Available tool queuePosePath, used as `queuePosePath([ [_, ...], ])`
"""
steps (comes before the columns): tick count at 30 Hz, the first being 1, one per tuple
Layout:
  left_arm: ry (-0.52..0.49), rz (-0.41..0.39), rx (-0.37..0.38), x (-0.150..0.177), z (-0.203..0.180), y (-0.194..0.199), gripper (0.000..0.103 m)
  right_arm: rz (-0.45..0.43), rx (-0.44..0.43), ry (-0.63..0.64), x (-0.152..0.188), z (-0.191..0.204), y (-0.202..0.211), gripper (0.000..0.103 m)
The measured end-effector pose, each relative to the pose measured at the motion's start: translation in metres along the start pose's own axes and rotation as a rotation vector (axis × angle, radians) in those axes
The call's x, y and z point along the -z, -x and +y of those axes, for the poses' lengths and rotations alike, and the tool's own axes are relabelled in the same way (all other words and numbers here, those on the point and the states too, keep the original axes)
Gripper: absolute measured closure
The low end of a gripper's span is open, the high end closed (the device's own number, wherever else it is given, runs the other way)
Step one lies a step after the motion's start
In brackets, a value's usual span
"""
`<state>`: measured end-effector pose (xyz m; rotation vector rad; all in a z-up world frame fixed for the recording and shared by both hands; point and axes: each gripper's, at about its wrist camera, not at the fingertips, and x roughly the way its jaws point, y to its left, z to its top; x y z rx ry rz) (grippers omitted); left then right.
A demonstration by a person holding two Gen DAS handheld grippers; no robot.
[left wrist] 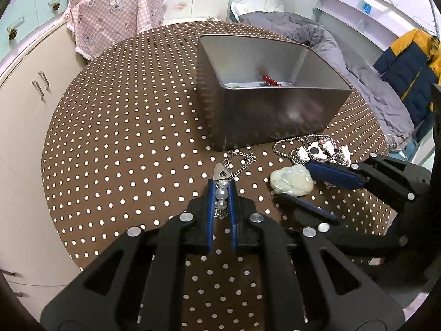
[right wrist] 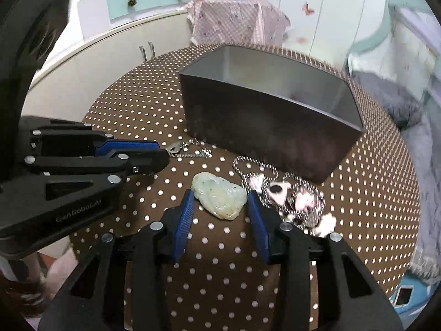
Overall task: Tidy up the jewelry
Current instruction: 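Lift the pearl chain toward the box while the right tool grasps the jade pendant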
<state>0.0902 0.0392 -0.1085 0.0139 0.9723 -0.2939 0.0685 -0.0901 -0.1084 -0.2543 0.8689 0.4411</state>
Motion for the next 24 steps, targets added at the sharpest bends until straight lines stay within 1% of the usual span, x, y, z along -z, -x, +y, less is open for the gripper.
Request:
queuePosePath([
  [4,0.002,-0.003,0.003,0.001,0.0,0.0,0.094,-0.013,-0.015,-0.007,-0.003,-0.003,-0.004,0.066],
  [6,0.003,-0.003,0.004,0.0,0.001,0.0,0.094,-0.016,-0.008,0.005,-0.004,-0.002,-0.004,0.066],
  [14,0.002,-0.007,0.016,-0.002,0.003,0.003,0.094,-0.008,-0.034,-0.023,-0.009,-0.003,-0.005,0.066],
  [24,-0.009,-0.044,0.021,-0.006,-0.002,0.016,0.094,-0.02,-0.046,-0.051,-0.009,-0.009,0.004,0.067],
])
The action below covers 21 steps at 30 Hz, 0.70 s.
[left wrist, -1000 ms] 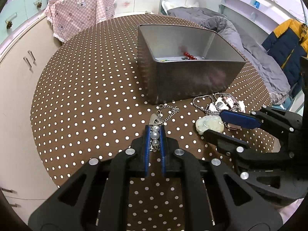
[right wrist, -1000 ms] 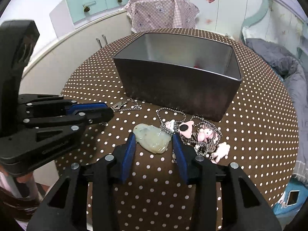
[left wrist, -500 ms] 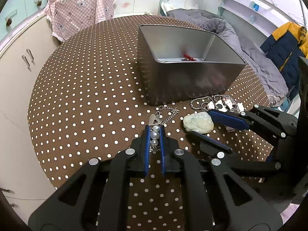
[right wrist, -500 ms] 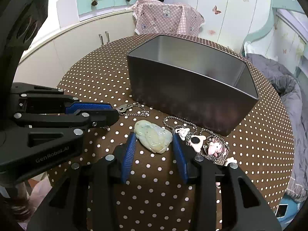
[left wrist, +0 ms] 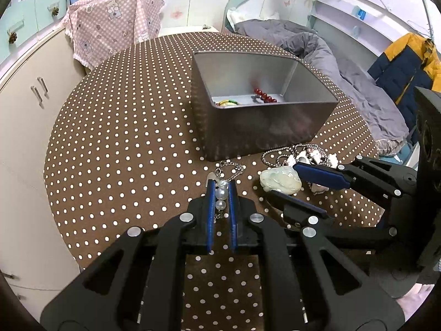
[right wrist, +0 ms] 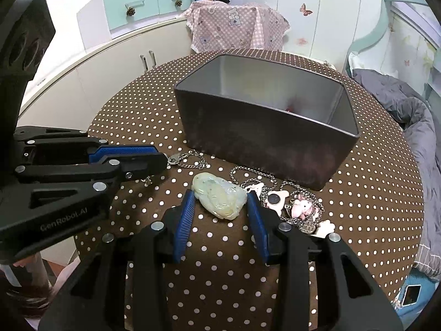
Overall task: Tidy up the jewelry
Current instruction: 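Lift the pearl chain toward the box while the right tool grasps the jade pendant, then carry both items over the box while the left tool opens to drop the pearl chain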
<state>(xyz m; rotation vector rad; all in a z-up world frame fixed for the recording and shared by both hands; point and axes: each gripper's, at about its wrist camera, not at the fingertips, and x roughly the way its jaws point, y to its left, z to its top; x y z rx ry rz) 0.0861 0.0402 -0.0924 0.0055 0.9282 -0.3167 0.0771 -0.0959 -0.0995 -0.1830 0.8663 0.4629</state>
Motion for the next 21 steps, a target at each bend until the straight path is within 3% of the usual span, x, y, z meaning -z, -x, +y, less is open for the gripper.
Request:
queuePosePath([
  [11,-0.021,-0.064,0.007,-0.013,-0.004,0.021,0.094,-0.056,-0.007,-0.034,-0.006,-0.01,0.023,0.066],
  [21,-0.043,-0.144,0.017,-0.048,-0.013,0.049,0.094,-0.16,0.034,-0.068,-0.036,-0.034,0.052,0.066],
])
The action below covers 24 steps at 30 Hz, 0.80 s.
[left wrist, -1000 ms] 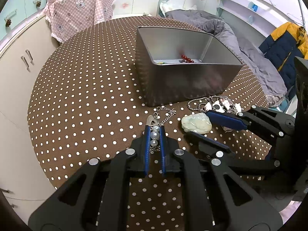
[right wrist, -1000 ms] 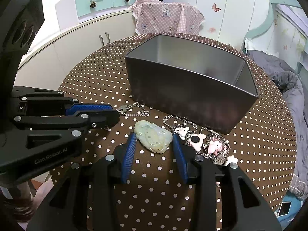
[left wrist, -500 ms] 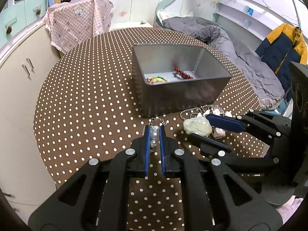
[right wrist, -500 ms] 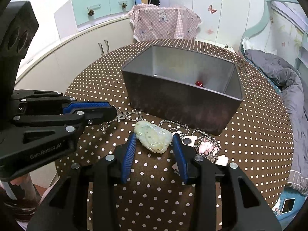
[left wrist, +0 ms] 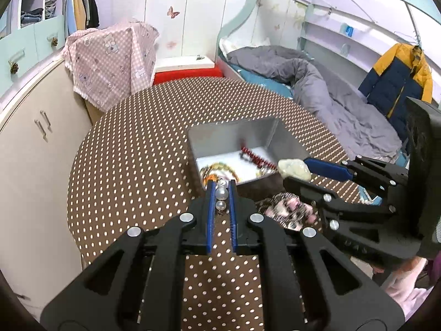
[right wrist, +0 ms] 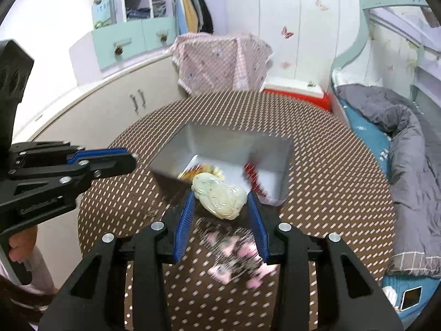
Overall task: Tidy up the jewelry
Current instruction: 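Carry both items over the box while the left tool opens to drop the pearl chain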
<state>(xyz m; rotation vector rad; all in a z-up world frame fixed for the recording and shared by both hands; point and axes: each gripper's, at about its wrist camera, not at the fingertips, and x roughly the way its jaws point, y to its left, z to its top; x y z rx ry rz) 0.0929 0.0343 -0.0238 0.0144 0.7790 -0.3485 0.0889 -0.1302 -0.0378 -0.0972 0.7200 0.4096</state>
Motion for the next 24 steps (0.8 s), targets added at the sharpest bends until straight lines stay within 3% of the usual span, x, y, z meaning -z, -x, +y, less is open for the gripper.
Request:
queuePosePath([
  [17,-0.01,-0.117,0.018,-0.069,-0.017,0.02,0.094,-0.117,0.073,0.023,-0.047,-0.02,0.023,0.066],
  [24,0.013,-0.046,-0.005,-0.062,-0.015,-0.016,0.094,-0.055,0.059,0.006,-0.041,-0.026,-0.002,0.066],
])
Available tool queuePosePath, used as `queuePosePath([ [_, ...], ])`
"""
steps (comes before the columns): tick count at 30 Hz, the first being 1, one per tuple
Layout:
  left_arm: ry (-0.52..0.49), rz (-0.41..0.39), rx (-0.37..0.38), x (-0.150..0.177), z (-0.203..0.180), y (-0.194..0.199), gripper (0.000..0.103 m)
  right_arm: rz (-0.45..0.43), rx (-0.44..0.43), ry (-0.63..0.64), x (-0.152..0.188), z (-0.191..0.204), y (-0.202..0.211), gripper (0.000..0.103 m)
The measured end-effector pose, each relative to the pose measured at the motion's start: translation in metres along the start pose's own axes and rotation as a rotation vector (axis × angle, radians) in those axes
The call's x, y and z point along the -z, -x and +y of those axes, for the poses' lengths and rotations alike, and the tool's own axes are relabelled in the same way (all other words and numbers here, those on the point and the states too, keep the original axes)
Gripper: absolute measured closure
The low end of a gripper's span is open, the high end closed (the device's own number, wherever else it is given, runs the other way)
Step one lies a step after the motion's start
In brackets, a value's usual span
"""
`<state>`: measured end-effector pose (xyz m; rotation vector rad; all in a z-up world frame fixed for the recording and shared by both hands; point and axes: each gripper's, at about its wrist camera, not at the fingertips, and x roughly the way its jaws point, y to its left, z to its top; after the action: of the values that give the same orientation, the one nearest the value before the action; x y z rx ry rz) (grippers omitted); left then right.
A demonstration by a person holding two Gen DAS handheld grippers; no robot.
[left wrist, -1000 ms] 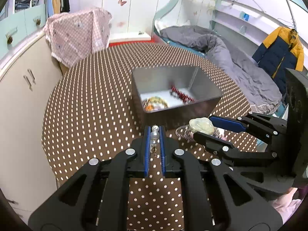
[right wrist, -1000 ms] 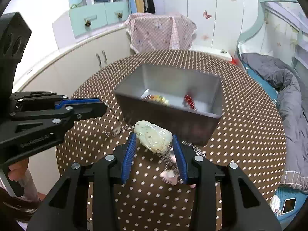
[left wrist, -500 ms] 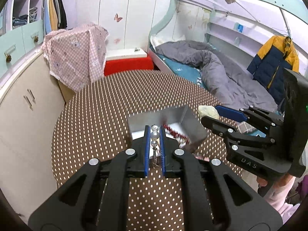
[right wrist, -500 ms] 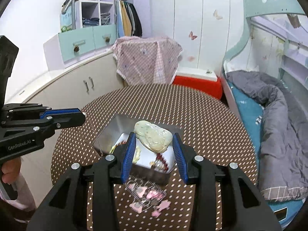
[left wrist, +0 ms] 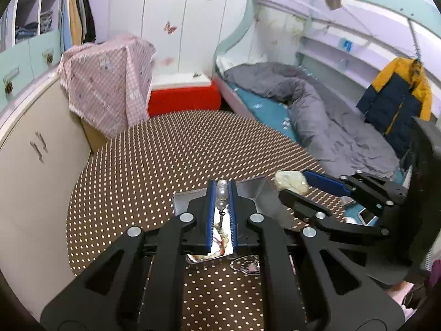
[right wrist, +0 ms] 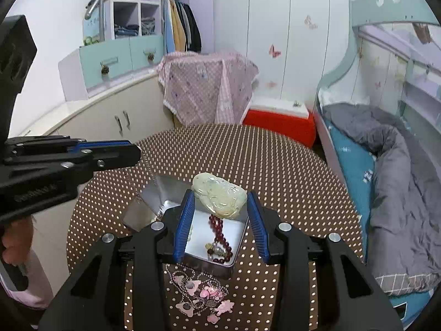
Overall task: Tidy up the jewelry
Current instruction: 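Carry both items over the box while the left tool opens to drop the pearl chain, then open the right tool to drop the jade pendant into the box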
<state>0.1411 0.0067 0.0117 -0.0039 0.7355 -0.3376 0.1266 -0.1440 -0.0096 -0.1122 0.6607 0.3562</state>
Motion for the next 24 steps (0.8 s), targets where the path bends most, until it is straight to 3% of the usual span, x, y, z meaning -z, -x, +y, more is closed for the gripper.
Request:
queuePosePath([
  [7,0.035,0.107,0.012,0.016,0.011,-0.043,0.093,0.079,-0.006,-0.027,0.014,-0.006,-0.023,0.066],
  [14,0.05,0.15,0.005,0.026,0.017,-0.057,0.093,0.103,-0.01,-0.024,0.017,-0.004,-0.031,0.066],
  [15,0.051,0.155,0.002,0.027,0.019,-0.058,0.091,0.106,-0.009,-0.024,0.017,-0.003,-0.032,0.066],
  [17,0.058,0.162,0.002,0.029,0.024,-0.058,0.072,0.111,-0.009,-0.024,0.017,-0.002,-0.034,0.066],
  [18,0.065,0.156,0.017,0.029,0.025,-0.057,0.056,0.11,-0.007,-0.021,0.017,-0.001,-0.035,0.066],
  [24,0.055,0.135,0.017,0.028,0.021,-0.05,0.053,0.117,0.004,-0.005,0.015,0.003,-0.037,0.066],
])
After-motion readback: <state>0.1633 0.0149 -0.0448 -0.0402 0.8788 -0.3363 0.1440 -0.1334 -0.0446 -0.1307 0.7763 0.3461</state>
